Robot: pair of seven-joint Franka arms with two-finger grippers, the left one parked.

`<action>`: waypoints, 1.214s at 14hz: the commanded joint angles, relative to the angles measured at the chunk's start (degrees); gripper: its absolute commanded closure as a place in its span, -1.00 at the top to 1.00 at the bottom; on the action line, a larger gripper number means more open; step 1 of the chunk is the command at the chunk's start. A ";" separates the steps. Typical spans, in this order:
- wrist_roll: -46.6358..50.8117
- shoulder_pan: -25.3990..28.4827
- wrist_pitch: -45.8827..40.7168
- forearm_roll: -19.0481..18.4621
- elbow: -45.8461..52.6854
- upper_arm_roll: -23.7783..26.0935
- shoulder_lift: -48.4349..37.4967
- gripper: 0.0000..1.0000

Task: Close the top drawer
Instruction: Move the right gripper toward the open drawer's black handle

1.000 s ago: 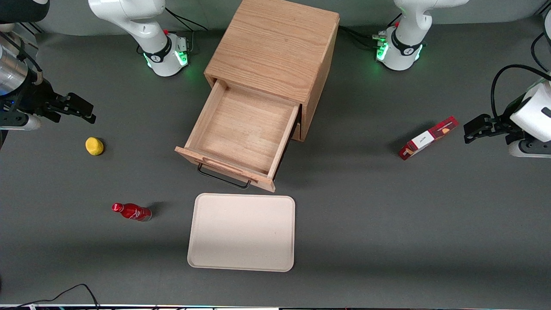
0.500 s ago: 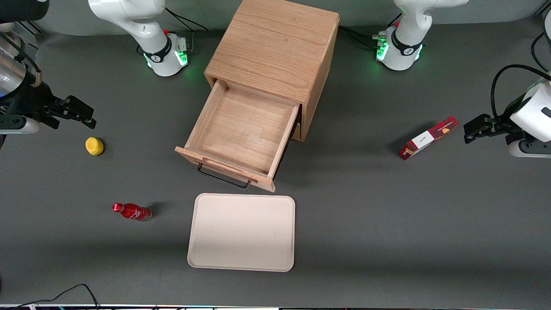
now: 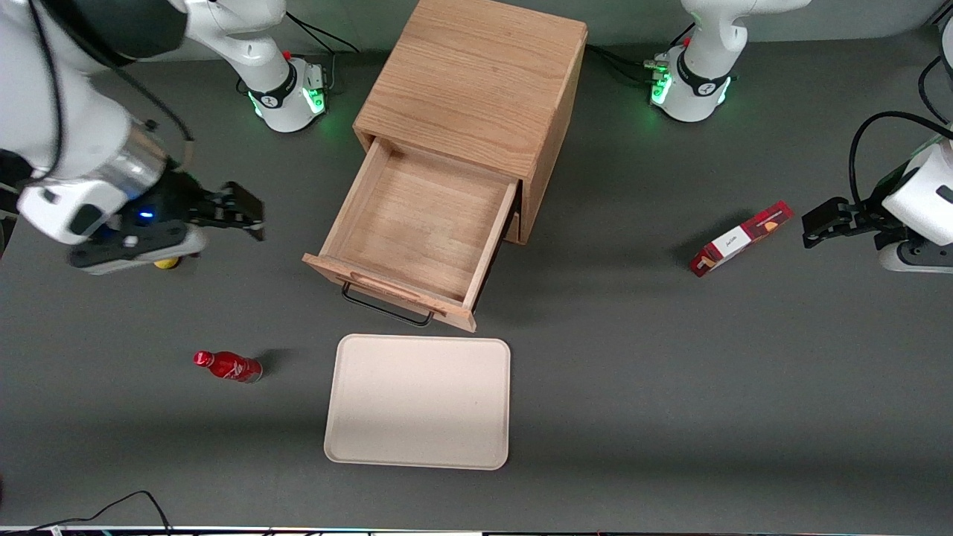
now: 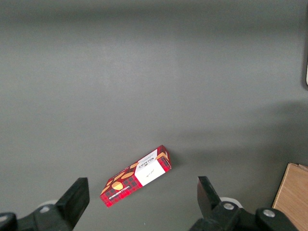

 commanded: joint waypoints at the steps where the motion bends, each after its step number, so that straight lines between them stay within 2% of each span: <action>1: -0.73 0.50 -0.57 -0.92 4.23 5.68 3.80 1.00; 3: -0.90 0.58 0.04 -1.27 4.14 8.33 4.94 1.00; 5: -5.00 0.50 0.13 -2.49 4.23 8.43 5.30 1.00; 9: -32.48 -0.12 -0.30 -3.11 6.15 7.20 6.70 1.00; 13: -51.83 -0.38 -1.53 -2.85 12.12 5.44 11.79 1.00; 16: -53.12 -0.29 -4.95 -1.37 18.35 5.52 18.37 1.00; 17: -52.94 -0.38 -6.01 1.34 20.29 5.44 20.92 1.00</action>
